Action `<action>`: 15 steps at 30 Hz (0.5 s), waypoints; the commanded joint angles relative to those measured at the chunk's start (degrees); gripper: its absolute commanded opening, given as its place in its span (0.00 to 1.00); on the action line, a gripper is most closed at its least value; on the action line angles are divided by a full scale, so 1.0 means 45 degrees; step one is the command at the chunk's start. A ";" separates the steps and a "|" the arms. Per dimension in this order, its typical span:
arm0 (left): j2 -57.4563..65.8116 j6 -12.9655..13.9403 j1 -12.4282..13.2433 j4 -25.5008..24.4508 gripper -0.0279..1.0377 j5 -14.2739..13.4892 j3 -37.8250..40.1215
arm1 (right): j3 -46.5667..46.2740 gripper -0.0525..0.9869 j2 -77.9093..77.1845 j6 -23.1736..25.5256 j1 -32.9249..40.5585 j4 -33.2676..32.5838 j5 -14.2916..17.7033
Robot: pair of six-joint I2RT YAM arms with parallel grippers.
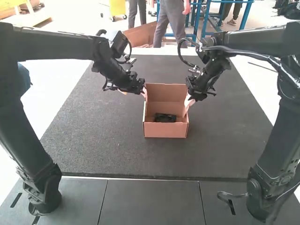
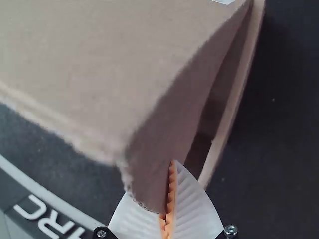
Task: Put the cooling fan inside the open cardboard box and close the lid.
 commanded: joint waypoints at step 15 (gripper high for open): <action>-0.1815 0.0343 -0.0258 -0.0390 0.93 0.0137 -0.1568 | -0.0437 0.56 -0.0711 -0.0338 0.0258 0.0363 0.0726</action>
